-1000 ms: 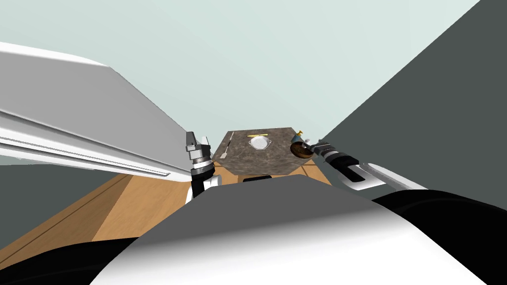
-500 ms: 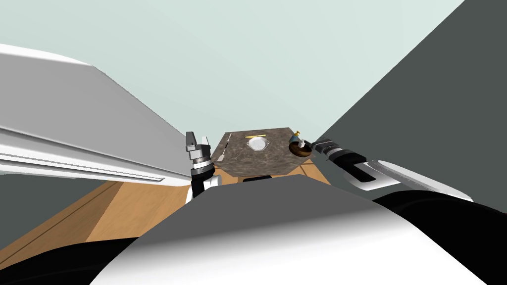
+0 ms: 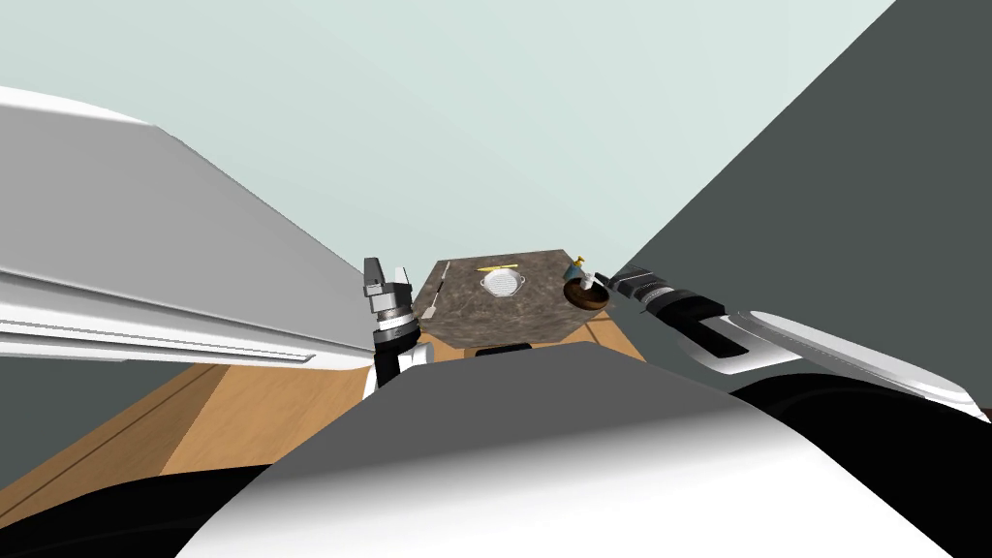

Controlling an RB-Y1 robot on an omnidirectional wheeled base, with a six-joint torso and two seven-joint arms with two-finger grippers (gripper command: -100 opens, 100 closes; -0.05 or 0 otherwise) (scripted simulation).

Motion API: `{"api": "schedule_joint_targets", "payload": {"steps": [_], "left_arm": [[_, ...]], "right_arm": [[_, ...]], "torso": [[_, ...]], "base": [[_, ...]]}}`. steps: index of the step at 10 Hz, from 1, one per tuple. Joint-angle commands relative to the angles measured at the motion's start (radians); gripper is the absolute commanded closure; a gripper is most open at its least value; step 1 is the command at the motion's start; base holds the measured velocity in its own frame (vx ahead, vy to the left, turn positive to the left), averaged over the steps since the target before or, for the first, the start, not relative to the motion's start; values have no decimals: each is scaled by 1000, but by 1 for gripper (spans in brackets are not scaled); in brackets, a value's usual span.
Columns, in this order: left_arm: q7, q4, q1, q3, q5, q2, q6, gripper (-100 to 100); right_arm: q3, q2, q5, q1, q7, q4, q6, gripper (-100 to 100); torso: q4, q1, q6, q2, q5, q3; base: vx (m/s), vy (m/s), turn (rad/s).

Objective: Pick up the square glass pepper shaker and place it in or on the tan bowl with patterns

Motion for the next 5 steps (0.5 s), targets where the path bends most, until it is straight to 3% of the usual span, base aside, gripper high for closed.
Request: {"api": "schedule_joint_targets", "payload": {"steps": [1,5], "left_arm": [[0,0,0,0,0,0,0,0],[0,0,0,0,0,0,0,0]], "right_arm": [[0,0,0,0,0,0,0,0],[0,0,0,0,0,0,0,0]], "torso": [[0,0,0,0,0,0],[0,0,0,0,0,0]], "base": [[0,0,0],[0,0,0]]}}
